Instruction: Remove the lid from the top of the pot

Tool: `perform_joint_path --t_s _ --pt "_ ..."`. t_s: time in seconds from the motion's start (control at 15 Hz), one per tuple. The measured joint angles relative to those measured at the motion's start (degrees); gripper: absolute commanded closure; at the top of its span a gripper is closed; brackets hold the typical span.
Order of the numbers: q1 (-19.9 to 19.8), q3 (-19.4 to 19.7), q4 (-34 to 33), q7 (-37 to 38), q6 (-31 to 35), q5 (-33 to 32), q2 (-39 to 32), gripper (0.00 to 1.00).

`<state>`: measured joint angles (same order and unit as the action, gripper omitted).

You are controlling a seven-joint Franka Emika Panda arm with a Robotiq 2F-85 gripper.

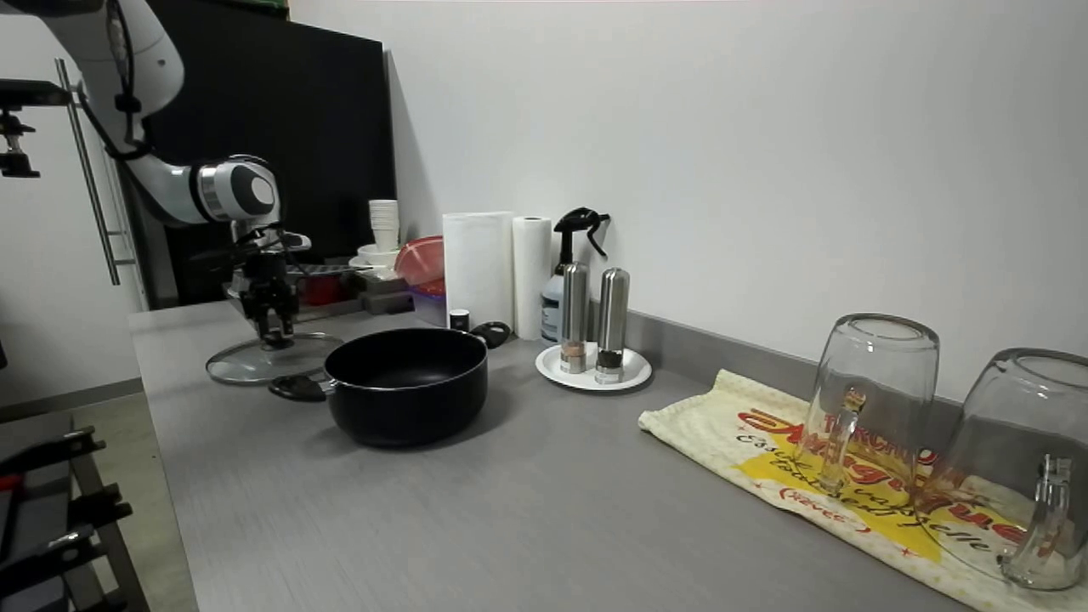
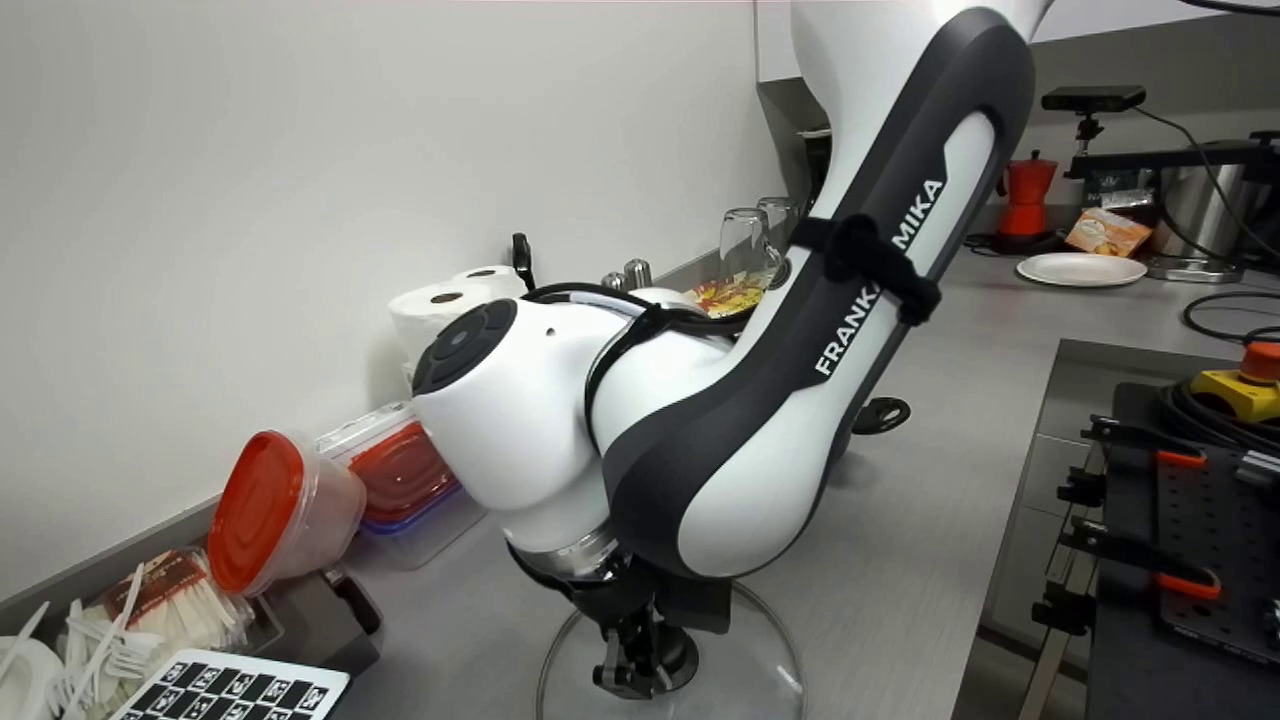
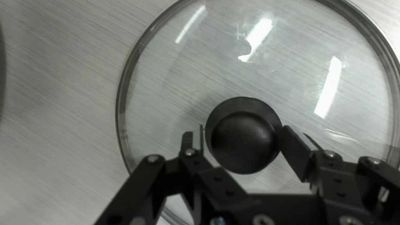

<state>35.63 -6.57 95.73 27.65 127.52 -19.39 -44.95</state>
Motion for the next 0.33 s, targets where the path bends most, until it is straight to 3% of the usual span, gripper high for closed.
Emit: perform_joint_path --t_s 0.33 --pt "0.0 0.0 -0.1 -0.1 -0.2 0.0 -0.2 0.26"
